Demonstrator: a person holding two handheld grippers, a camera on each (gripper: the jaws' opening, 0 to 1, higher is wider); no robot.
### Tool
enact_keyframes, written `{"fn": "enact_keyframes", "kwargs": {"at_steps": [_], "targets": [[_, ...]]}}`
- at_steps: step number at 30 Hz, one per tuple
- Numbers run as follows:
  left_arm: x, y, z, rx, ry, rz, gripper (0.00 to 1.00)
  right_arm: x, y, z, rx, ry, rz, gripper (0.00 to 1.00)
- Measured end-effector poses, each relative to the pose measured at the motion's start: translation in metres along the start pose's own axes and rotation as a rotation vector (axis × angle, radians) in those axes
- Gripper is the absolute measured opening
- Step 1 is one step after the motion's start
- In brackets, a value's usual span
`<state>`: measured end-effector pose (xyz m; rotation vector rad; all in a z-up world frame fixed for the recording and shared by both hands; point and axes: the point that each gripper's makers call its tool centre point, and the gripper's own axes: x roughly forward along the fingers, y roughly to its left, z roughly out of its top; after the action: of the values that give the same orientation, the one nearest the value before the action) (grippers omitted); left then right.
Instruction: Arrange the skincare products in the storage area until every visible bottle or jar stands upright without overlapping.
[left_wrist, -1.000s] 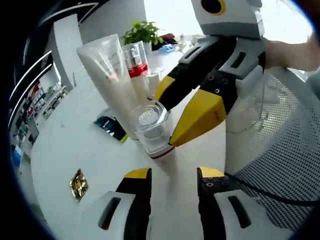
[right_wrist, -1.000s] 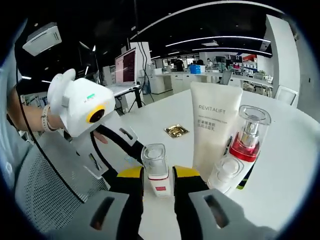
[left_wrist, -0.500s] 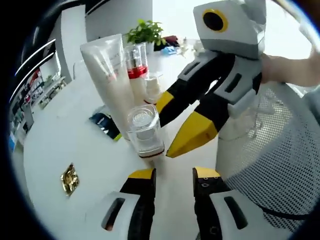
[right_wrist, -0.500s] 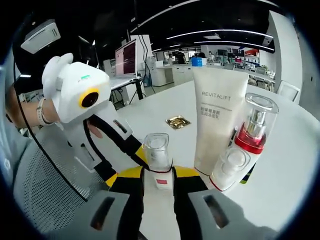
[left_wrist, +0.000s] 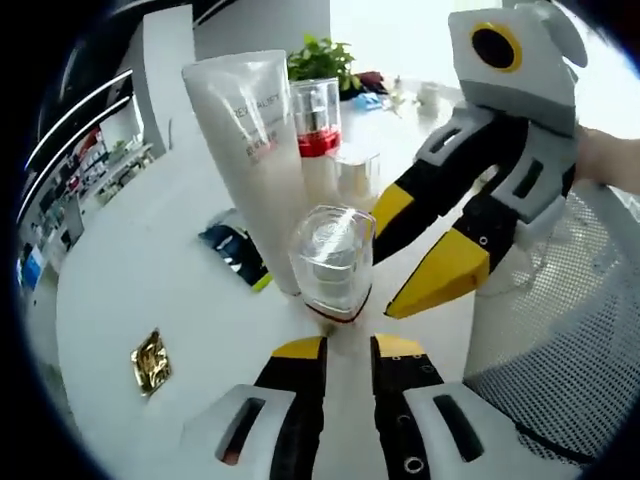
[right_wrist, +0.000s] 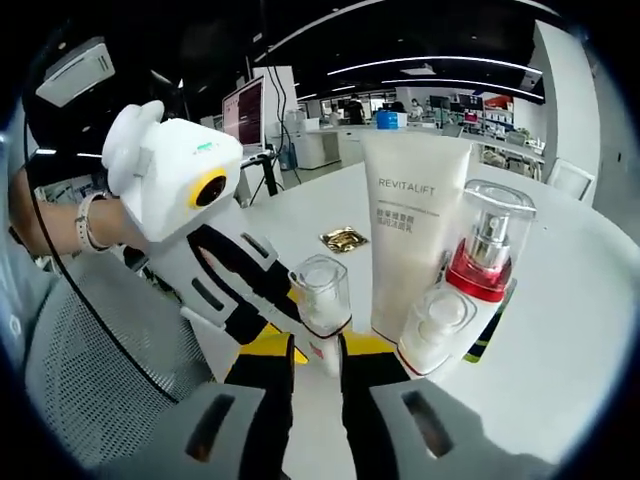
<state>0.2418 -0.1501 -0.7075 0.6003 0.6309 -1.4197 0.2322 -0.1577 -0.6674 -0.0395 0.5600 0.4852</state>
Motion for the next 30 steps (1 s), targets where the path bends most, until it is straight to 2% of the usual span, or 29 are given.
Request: {"fn": "enact_keyframes", "kwargs": {"at_steps": [3,11,18,24,30], "targets": [[0.003,0.001,0.0,-0.016,0.0,0.007,0.11,-0.002,-0.004,-0.002,-0.007,0.013,-0.015,0.16],[0.009,0.004,0.001,-0.048,-0.002,0.018,0.11,-0.016,-0.028,-0.017,0.011,0.068,-0.061,0.14],[0.013,0.004,0.004,-0.051,-0.005,0.021,0.09,-0.02,-0.035,-0.026,0.019,0.098,-0.079,0.14],[0.017,0.005,0.007,-0.059,-0.016,0.027,0.07,-0.024,-0.043,-0.033,0.036,0.113,-0.103,0.13],[0.021,0.004,0.011,-0.064,-0.023,0.028,0.06,-0.026,-0.055,-0.032,0.044,0.112,-0.137,0.13]]}}
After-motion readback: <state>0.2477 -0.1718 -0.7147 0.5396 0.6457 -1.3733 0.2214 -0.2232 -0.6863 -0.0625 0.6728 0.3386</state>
